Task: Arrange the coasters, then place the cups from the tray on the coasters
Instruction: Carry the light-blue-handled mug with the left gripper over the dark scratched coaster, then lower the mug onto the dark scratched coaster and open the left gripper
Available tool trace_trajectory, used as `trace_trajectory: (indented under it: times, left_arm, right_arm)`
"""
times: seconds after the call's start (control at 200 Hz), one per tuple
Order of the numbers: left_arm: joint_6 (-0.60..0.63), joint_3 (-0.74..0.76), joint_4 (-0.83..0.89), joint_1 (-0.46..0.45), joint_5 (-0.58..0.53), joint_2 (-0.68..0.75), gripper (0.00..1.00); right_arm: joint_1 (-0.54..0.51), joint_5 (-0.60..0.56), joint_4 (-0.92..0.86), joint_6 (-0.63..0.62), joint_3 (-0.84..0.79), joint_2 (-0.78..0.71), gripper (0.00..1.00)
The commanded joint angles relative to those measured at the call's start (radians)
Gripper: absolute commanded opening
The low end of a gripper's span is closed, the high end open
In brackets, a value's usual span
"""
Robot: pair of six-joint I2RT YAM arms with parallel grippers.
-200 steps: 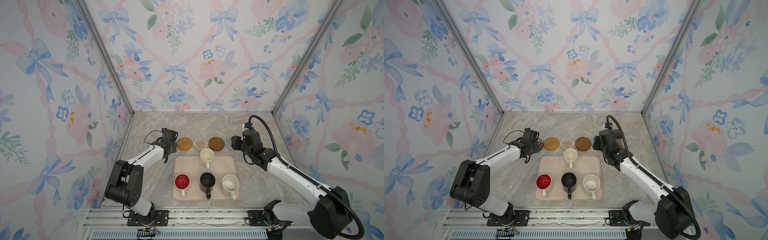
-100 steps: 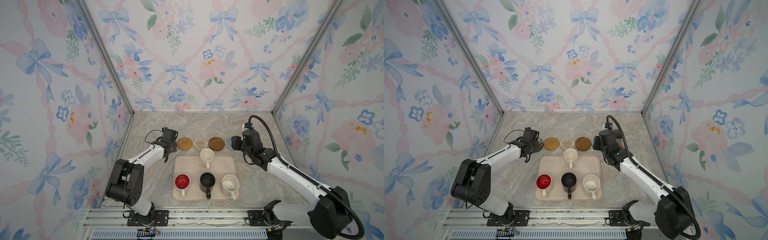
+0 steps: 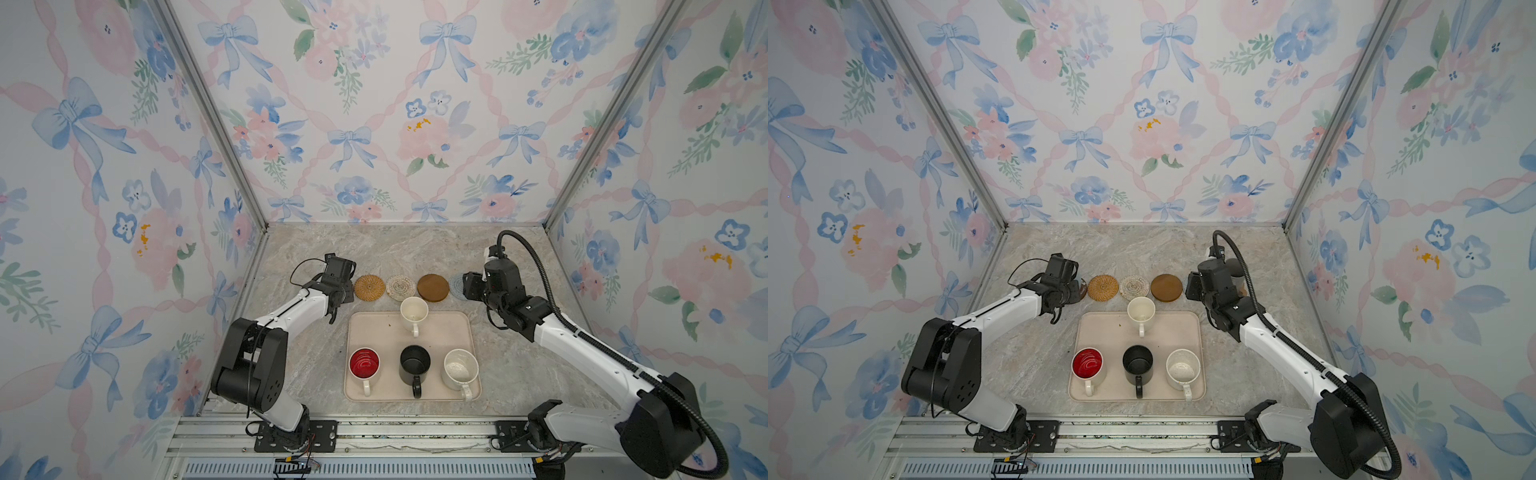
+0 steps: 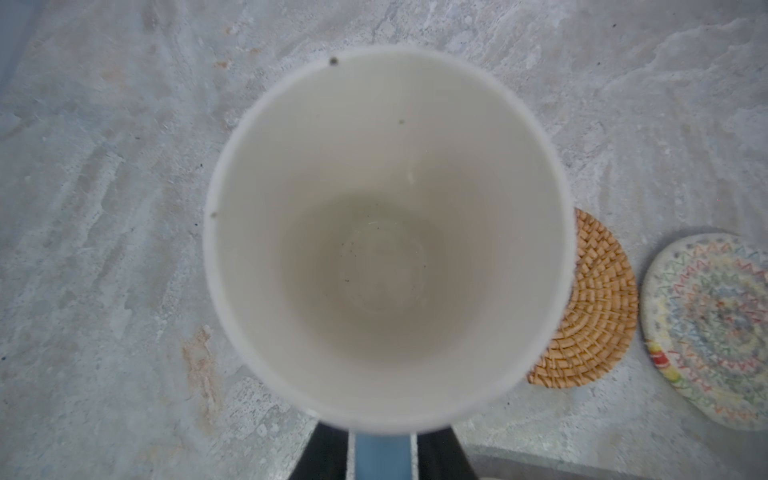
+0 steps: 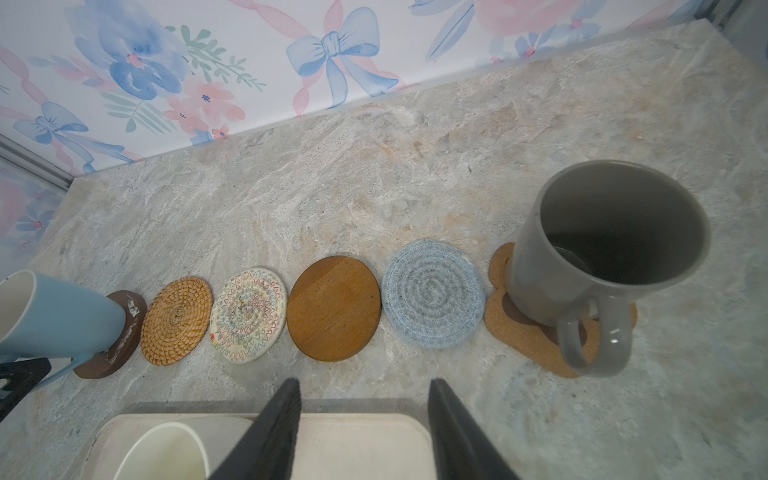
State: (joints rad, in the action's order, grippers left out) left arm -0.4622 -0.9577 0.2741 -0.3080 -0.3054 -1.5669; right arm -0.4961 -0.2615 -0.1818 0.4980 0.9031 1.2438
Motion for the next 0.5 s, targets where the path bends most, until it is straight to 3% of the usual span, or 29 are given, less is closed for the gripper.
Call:
trace_trajectory:
  times: [0.0, 0.255, 0.495]
  left_arm:
    - [0.013, -0.016, -0.006, 0.005, 0.0, 0.022, 0.29]
    - [0.021, -0.01, 0.005, 0.005, -0.001, 0.063, 0.29]
    - [-0.014, 0.042, 0.006, -0.005, -0.031, 0.228, 0.29]
  right_arm:
    - [0.011, -0.004, -0.018, 0.001, 0.033, 0.006, 0.53]
    - [0.007, -0.01, -0.044, 0.002, 0.047, 0.002, 0.53]
    - [-0.061, -0.073, -0.138, -0.035, 0.121, -0.019, 0.54]
